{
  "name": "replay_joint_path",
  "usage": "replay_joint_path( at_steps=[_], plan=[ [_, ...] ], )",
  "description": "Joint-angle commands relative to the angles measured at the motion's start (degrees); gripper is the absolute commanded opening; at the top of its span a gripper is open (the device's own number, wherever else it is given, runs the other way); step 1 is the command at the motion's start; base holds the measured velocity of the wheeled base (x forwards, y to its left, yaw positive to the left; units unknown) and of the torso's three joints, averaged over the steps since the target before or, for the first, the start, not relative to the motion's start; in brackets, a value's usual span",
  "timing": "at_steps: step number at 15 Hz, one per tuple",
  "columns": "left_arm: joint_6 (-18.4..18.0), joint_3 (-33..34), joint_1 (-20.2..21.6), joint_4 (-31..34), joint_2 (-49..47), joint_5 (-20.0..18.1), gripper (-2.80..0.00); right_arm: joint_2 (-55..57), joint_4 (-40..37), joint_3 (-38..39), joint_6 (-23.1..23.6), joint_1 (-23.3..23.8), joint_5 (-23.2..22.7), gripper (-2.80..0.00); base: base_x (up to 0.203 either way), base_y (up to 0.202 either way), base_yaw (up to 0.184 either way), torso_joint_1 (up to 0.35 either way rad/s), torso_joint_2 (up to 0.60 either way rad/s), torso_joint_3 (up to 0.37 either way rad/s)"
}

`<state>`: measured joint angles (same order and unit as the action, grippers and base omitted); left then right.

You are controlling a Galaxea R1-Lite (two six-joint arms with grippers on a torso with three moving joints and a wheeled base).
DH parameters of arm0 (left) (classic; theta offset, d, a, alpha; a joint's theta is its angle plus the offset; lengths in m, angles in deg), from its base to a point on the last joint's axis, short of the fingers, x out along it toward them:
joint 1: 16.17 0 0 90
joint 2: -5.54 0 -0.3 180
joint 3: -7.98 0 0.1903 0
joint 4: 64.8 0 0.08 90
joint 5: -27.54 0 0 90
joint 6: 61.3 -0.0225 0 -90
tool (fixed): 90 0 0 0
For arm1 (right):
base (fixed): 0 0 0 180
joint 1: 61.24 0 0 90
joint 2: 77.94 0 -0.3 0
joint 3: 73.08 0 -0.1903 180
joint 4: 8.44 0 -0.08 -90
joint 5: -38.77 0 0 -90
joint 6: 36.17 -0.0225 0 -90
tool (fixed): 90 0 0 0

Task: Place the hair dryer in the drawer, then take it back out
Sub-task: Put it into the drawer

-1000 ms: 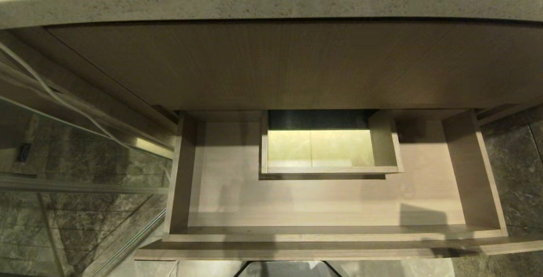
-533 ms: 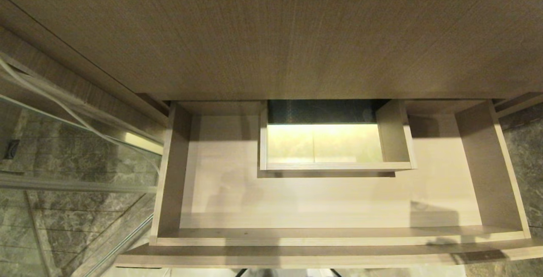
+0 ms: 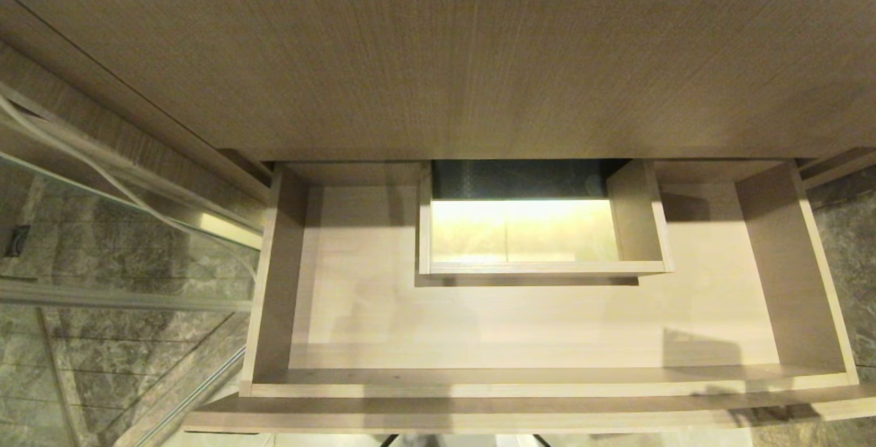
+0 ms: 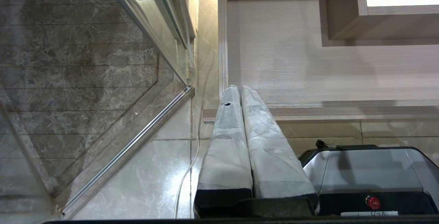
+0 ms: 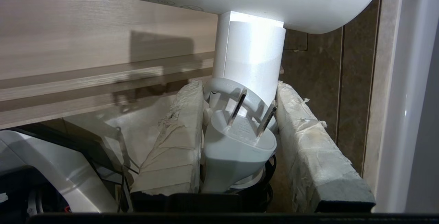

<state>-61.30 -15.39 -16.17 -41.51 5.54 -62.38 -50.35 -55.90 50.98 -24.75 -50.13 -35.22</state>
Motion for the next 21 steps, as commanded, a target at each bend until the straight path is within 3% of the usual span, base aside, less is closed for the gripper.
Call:
replay_joint_path(
  at_steps=[1,14,21],
  plan=[
    [0.0,0.0,0.0,0.0,0.0,0.0,-2.80,0.1,-0.4,0.2,0.1,-0.1,0.2,-2.80,0.000,0.000,0.000,0.000,0.00,0.000],
    [0.0,0.0,0.0,0.0,0.0,0.0,-2.80,1.0,-0.7,2.4,0.2,-0.1,0.2,-2.80,0.000,0.000,0.000,-0.060,0.12,0.057],
    [0.0,0.0,0.0,0.0,0.0,0.0,-2.80,8.5,-1.1,2.0,0.5,-0.5,0.6,-2.80,0.000,0.000,0.000,0.000,0.00,0.000]
  ],
)
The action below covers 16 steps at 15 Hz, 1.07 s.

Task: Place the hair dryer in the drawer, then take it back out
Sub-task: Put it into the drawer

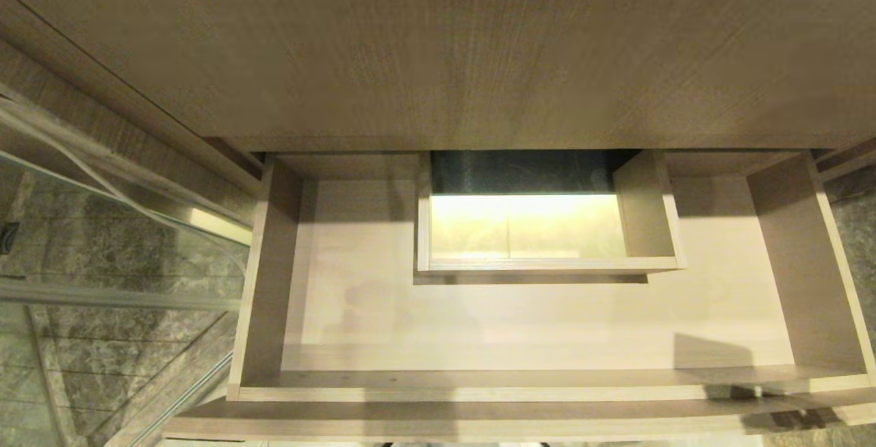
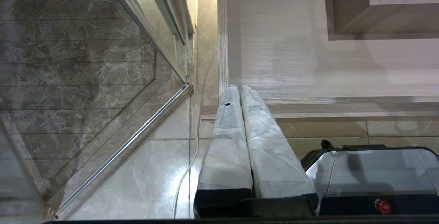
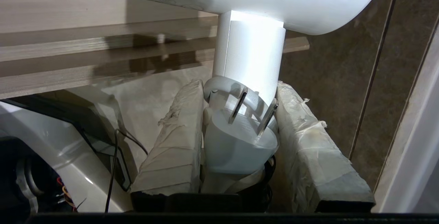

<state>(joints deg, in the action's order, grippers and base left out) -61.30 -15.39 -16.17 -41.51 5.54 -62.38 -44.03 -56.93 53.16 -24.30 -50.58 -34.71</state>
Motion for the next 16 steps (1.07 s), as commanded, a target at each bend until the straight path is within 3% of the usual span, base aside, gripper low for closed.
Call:
replay_joint_path(
  at_steps=[1,12,16],
  plan=[
    [0.0,0.0,0.0,0.0,0.0,0.0,-2.80,2.5,0.3,-0.4,0.0,0.0,0.0,-2.80,0.000,0.000,0.000,0.000,0.00,0.000],
    [0.0,0.0,0.0,0.0,0.0,0.0,-2.80,5.4,2.7,0.5,-0.2,-0.1,0.1,-2.80,0.000,0.000,0.000,0.000,0.00,0.000],
    [0.0,0.0,0.0,0.0,0.0,0.0,-2.80,13.6,9.5,1.1,-0.3,-0.1,0.1,-2.80,0.000,0.000,0.000,0.000,0.00,0.000]
  ],
)
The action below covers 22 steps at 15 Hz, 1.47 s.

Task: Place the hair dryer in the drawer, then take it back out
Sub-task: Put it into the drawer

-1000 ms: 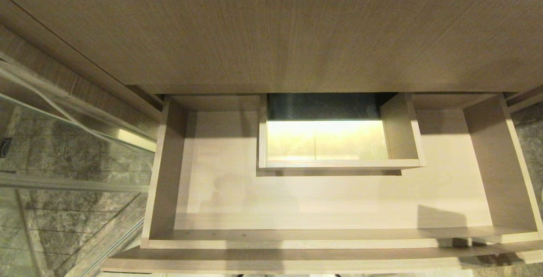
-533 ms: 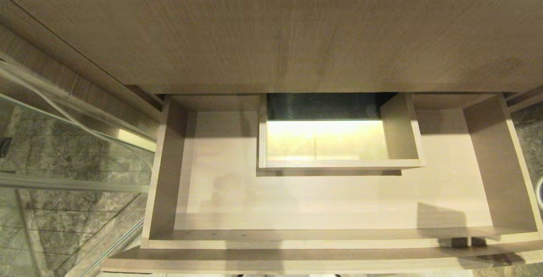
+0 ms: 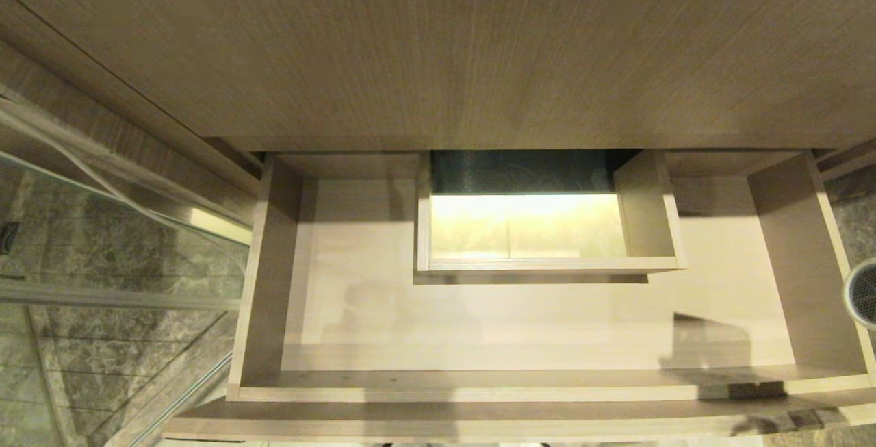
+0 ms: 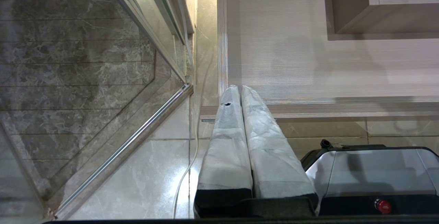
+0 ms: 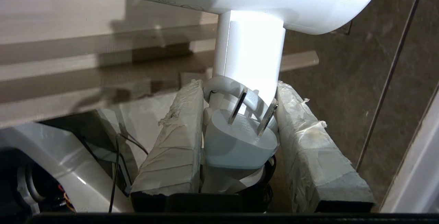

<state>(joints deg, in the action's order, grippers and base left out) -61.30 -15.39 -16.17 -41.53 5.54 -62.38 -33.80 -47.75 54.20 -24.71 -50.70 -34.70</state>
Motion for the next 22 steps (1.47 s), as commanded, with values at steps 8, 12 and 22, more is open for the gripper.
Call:
replay_joint_path(
  at_steps=[8,12,22],
  plan=[
    [0.0,0.0,0.0,0.0,0.0,0.0,-2.80,10.0,5.8,0.0,0.3,-1.2,-0.4,-2.80,0.000,0.000,0.000,0.000,0.00,0.000],
    [0.0,-0.1,0.0,0.0,0.0,0.0,-2.80,13.1,9.1,-0.5,0.6,-1.2,-0.3,-2.80,0.000,0.000,0.000,0.000,0.00,0.000],
    [0.0,0.0,0.0,0.0,0.0,0.0,-2.80,13.7,10.4,-1.0,0.6,-1.2,-0.2,-2.80,0.000,0.000,0.000,-0.051,0.00,-0.052]
  ],
)
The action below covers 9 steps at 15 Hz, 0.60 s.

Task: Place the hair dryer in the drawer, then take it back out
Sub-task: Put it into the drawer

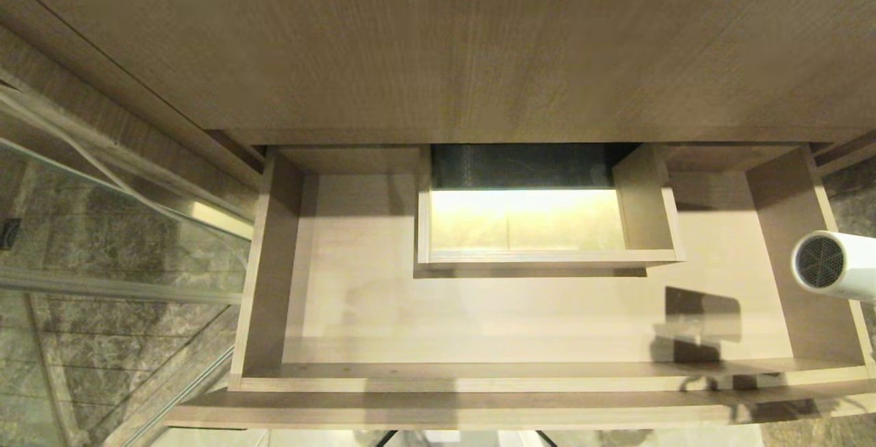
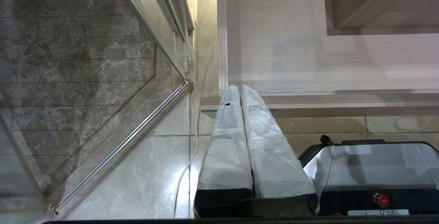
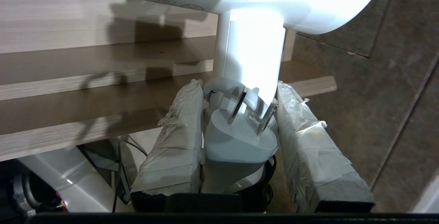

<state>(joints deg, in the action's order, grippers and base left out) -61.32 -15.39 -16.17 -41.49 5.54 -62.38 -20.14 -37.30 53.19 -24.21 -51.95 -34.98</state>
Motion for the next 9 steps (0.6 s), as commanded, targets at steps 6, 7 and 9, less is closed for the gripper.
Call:
replay_joint_path(
  at_steps=[6,7,9],
  plan=[
    [0.0,0.0,0.0,0.0,0.0,0.0,-2.80,2.8,1.5,0.3,0.1,-0.1,-0.1,-2.80,0.000,0.000,0.000,0.000,0.00,0.000],
    [0.0,0.0,0.0,0.0,0.0,0.0,-2.80,4.5,2.4,0.1,0.1,-0.1,-0.1,-2.80,0.000,0.000,0.000,0.000,0.00,0.000],
    [0.0,-0.1,0.0,0.0,0.0,0.0,-2.80,9.3,6.0,-0.7,0.2,0.0,-0.1,-2.80,0.000,0.000,0.000,0.000,0.00,0.000]
  ],
)
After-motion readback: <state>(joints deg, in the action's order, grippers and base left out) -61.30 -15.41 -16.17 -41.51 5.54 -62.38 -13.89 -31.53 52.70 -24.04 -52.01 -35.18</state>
